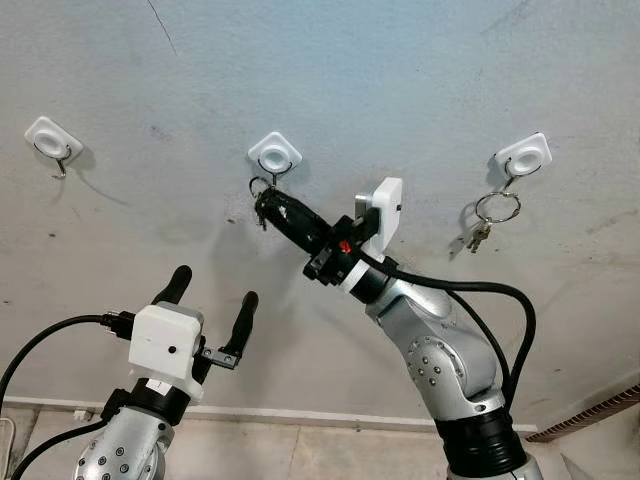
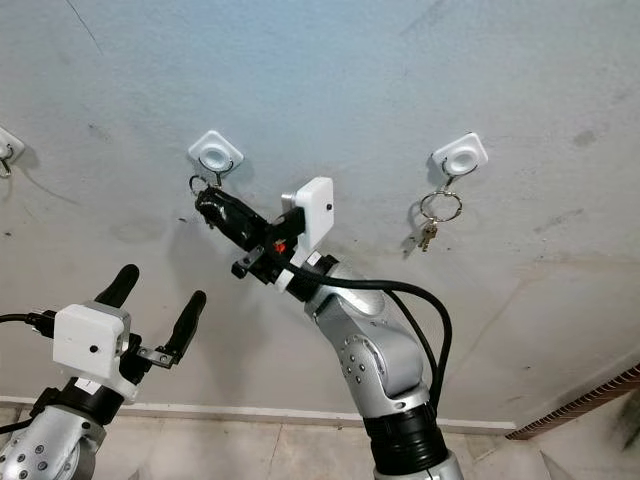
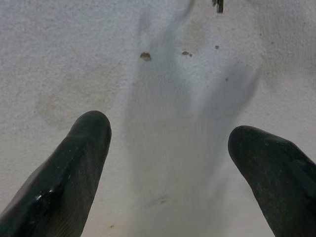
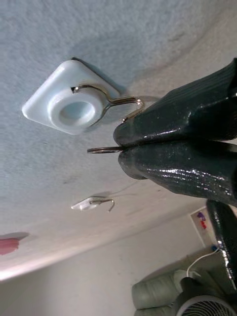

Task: Hang keys on a hook

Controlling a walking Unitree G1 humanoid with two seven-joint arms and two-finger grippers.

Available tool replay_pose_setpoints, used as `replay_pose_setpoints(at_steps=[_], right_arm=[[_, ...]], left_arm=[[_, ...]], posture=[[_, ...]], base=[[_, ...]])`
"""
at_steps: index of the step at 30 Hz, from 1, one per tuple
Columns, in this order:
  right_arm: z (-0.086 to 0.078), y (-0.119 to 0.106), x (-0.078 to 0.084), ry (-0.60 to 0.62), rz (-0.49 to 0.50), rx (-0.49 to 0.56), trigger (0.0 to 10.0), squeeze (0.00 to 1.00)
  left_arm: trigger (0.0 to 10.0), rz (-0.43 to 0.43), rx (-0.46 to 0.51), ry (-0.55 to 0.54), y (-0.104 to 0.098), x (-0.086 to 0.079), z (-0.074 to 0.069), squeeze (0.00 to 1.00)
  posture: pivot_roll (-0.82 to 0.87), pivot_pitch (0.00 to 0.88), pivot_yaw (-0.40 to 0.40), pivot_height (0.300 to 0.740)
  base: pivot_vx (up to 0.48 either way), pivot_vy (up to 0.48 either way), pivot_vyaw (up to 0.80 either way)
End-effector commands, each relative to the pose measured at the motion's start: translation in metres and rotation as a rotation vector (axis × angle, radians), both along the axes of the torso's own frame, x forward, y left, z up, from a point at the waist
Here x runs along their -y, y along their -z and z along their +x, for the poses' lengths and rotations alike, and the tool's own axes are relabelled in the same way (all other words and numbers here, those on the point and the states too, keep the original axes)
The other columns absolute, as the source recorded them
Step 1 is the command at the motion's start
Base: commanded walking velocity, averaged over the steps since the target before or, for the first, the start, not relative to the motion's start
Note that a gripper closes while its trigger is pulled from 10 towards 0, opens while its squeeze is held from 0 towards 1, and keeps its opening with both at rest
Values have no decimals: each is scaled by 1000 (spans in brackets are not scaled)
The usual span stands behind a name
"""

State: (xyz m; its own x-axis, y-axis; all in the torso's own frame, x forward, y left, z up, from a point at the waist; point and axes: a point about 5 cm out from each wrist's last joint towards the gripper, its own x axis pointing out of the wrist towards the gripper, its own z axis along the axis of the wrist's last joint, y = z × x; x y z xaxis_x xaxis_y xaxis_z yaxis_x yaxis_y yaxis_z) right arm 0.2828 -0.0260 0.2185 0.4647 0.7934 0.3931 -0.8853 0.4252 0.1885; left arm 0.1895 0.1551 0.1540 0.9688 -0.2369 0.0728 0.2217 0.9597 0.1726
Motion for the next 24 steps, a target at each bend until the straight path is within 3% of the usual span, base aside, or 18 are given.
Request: replay_pose_setpoints(at_steps=[1,24], right_arm=[[1,0,-2,-6,11,-20,10000,0],[5,16,4,47,-7,-101,10000,0]], left_arm=[[10000,-2,0,6,-2,1,-2,0],[10000,-3,-15,12,0,1,-4,0]], posture=[[191,112,7,740],[192,115,16,740]], base=[[0,0,0],[0,0,0]])
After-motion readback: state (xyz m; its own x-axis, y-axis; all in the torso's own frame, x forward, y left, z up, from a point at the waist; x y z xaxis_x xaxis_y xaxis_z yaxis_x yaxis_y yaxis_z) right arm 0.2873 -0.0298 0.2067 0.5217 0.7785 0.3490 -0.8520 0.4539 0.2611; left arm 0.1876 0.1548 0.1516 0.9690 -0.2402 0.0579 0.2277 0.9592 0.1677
